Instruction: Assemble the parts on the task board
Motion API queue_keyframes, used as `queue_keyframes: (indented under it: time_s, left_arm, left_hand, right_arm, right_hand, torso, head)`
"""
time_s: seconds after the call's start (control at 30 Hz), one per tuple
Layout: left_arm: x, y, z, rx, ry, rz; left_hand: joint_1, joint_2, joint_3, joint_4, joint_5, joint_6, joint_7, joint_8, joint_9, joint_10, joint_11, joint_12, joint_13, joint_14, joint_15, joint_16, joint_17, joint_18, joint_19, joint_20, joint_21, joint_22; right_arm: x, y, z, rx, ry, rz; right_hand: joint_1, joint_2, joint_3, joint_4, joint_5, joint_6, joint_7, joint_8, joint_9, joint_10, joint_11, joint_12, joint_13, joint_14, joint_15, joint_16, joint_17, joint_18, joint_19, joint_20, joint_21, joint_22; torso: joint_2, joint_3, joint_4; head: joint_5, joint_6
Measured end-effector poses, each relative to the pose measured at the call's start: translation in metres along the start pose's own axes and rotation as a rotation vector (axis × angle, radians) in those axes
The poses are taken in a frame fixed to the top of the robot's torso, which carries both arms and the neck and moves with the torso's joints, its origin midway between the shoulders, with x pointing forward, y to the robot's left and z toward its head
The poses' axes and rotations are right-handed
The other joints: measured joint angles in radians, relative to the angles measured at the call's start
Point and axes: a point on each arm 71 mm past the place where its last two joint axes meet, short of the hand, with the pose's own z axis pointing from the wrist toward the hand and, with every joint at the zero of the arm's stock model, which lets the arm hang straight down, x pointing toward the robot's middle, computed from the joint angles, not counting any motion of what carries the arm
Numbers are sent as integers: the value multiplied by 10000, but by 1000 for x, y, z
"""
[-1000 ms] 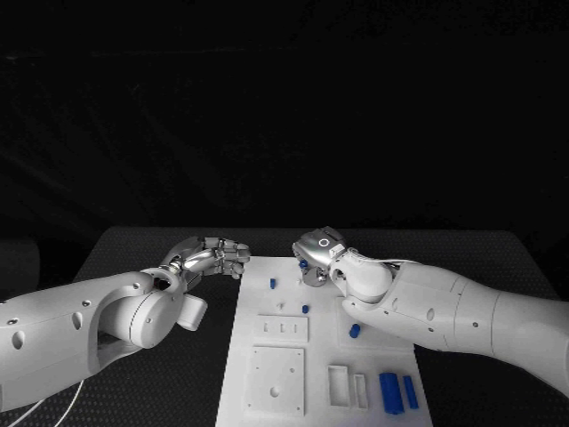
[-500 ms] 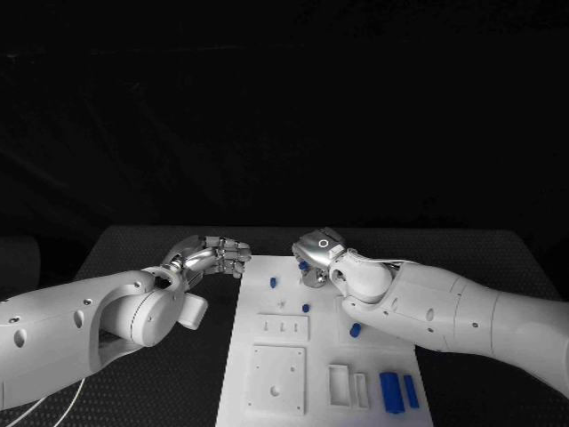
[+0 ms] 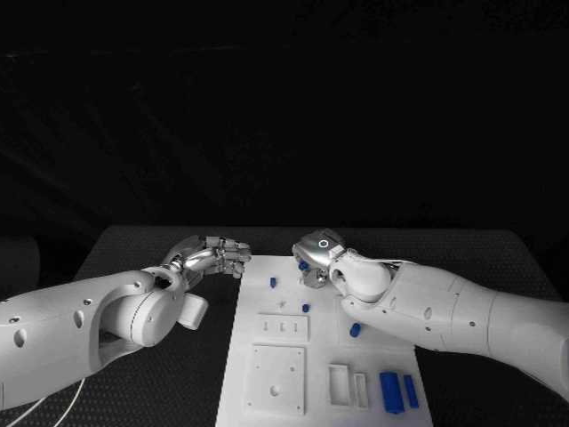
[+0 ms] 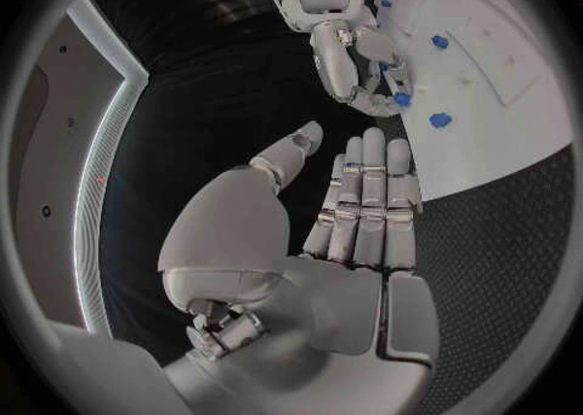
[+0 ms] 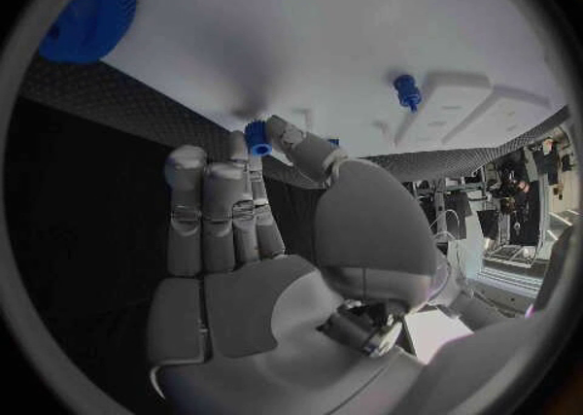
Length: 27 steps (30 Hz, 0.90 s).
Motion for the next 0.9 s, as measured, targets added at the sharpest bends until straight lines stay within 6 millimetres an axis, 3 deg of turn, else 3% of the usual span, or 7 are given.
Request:
queue_keyframes:
  time_s: [0.1,0.13,0.3,0.47,0.67,0.77,0.9]
  left_arm:
    - [0,0,0,1,-1,1]
    - [0,0,0,0,-5,1]
    - [-2,0,-1,-7,-39,5]
    - [-4,0,-1,-8,-92,16]
    - [-10,0,-3,-21,-211,30]
    - [-13,1,-4,-29,-282,42]
    - [-16,1,-3,-34,-345,62]
  left_hand:
    - [-37,-37,27,-27,0,0,0,0,0,0,0,-39,0,0,0,0,11,51,0,0,0,0]
    - [-37,-37,27,-27,0,0,0,0,0,0,0,-39,0,0,0,0,11,87,0,1,0,-1]
    - [-37,-37,27,-27,0,0,0,-38,0,-23,23,-39,0,0,0,0,10,92,0,1,0,-1]
    - [-37,-37,27,-27,0,0,0,-38,0,-38,38,-39,0,0,0,0,19,90,0,1,0,-2]
    - [-36,-37,27,-26,0,-37,36,-38,0,-38,38,-39,0,0,0,0,18,87,0,1,0,6]
    - [-36,-37,27,-27,0,-37,36,-38,0,-38,37,-62,0,0,0,0,21,86,0,1,0,6]
    - [-36,-36,54,-54,0,-37,36,-38,0,-38,38,-79,0,0,0,0,27,81,-2,0,0,5]
  right_arm:
    - [3,-1,-2,30,114,96]
    - [4,-1,-2,35,125,126]
    - [3,-5,-7,45,84,318]
    - [-2,-10,-15,60,-90,591]
    - [-30,-34,-26,357,-818,1101]
    - [-45,-50,-35,534,-1080,1259]
    - [-49,-67,-50,767,-1009,1465]
  right_hand:
    - [-93,-511,39,38,1,-673,280,-384,-248,-819,284,-24,-242,60,311,-3,-90,-96,-36,5,-58,0]
    - [-148,-590,37,40,0,-785,282,-449,-287,-917,251,-24,-309,71,366,-3,-110,-97,-68,34,-58,0]
    - [-279,-795,-272,-99,-7,-1164,296,-589,-348,-1881,587,-23,-477,-8,513,-51,-248,-98,-177,140,-175,0]
    - [-296,-811,-349,-154,-7,-1252,297,-589,-347,-1938,590,-23,-477,-9,513,-51,-302,-95,-178,141,-194,0]
    - [-296,-811,-266,-71,-7,-1235,305,-544,-308,-1782,583,83,-407,-8,512,-51,-368,-89,-139,180,-234,0]
    - [-296,-811,-197,-2,-7,-1006,311,-407,-246,-1460,480,242,-354,-7,511,-51,-389,-85,-104,216,-234,0]
    - [-296,-811,-156,39,-7,-818,333,-307,-196,-1000,340,415,-249,57,396,-7,-417,-77,-84,233,-234,0]
  torso:
    - [3,0,0]
    - [3,1,1]
    - [3,1,-4]
    - [0,5,-20]
    - [-11,23,-58]
    - [-24,46,-108]
    - [-51,83,-205]
  head:
    - [4,4]
    - [5,5]
    - [18,8]
    - [40,27]
    - [51,113]
    - [69,169]
    - [106,223]
